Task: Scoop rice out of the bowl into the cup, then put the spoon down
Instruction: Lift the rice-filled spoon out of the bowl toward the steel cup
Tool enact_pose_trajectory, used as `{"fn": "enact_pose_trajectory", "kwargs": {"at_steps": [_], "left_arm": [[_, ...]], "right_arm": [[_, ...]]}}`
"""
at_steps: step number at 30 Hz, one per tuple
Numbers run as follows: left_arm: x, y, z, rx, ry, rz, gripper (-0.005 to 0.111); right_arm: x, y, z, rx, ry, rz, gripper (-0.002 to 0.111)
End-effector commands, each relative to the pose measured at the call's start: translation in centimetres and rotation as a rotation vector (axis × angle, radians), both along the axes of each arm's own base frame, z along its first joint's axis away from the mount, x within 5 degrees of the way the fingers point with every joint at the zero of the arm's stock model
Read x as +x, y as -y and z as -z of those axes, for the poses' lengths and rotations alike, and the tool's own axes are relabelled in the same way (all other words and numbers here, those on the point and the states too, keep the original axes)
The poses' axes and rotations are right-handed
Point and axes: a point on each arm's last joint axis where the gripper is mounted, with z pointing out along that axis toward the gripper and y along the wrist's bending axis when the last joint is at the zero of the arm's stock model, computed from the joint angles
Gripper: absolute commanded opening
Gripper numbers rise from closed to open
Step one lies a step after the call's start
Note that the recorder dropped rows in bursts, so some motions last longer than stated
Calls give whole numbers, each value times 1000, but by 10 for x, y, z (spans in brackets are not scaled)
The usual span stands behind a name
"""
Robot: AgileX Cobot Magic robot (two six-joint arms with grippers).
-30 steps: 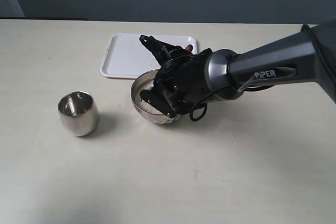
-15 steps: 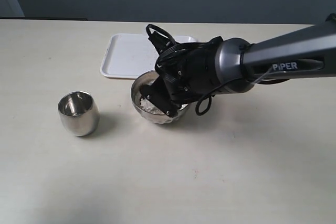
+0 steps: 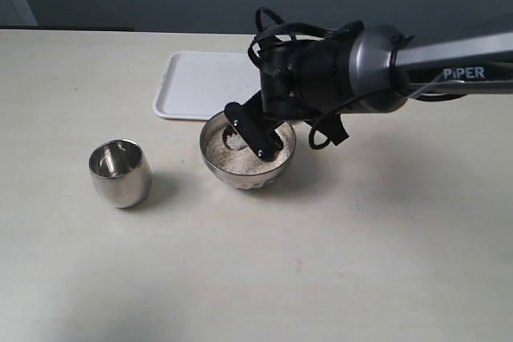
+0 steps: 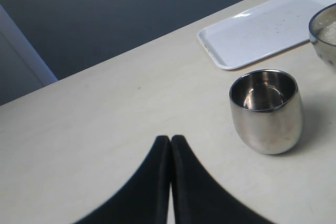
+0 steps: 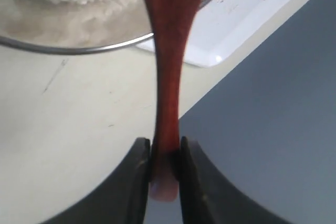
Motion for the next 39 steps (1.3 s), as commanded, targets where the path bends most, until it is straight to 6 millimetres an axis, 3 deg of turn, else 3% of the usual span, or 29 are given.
{"fn": "enact_pose_trajectory", "kwargs": {"at_steps": [1,8,18,28,39], "left_arm": [[-1,1,0,-4,8,11,0],[-1,1,0,-4,8,11,0],[-1,0,1,-2,4,9,0],[-1,0,1,-2,4,9,0],[-1,0,1,-2,4,9,0]], "right_arm": [[3,-9,-24,168,-83,153,-1],[-3,-35,-54,297,-95,152,-1],[-9,-55,-42,262,-75,83,-1],[2,-24,-29,186,-337,191,-1],[2,-25,-39,196,-346,169,-1]]}}
